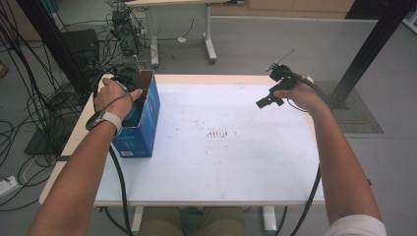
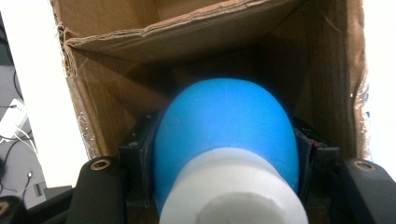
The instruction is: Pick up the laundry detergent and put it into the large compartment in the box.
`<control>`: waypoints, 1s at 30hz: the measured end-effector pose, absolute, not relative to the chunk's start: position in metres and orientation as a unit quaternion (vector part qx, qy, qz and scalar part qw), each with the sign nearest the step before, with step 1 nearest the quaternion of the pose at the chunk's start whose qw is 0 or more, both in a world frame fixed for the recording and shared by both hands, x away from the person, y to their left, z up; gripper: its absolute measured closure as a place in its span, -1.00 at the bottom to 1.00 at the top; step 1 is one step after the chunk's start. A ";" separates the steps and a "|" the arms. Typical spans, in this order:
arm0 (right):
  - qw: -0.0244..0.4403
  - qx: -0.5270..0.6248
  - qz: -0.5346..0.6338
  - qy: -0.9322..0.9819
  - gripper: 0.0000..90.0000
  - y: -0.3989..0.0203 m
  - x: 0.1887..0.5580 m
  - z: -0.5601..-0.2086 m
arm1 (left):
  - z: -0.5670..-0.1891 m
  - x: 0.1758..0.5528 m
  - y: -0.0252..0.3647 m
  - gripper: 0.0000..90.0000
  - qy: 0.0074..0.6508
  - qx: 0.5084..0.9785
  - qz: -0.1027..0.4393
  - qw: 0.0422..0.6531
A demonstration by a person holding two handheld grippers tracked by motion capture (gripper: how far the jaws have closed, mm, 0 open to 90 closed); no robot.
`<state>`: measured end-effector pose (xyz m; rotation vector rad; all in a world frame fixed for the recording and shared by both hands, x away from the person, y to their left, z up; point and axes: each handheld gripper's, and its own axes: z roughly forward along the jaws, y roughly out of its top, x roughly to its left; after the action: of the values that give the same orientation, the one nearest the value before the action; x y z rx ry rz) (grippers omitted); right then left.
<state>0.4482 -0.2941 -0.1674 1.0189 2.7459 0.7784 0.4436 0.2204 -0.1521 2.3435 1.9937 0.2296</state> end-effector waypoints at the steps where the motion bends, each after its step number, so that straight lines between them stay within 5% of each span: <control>1: 0.056 0.336 0.257 0.904 -0.76 -0.294 0.448 -0.167 | -0.152 0.443 0.220 -0.17 0.646 0.759 0.075 0.029; 30: 0.057 0.339 0.253 0.904 -0.76 -0.298 0.444 -0.168 | -0.153 0.441 0.218 -0.17 0.644 0.761 0.079 0.028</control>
<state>0.4438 -0.2978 -0.1678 1.0287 2.7426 0.7665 0.4405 0.2180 -0.1526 2.3492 1.9870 0.2426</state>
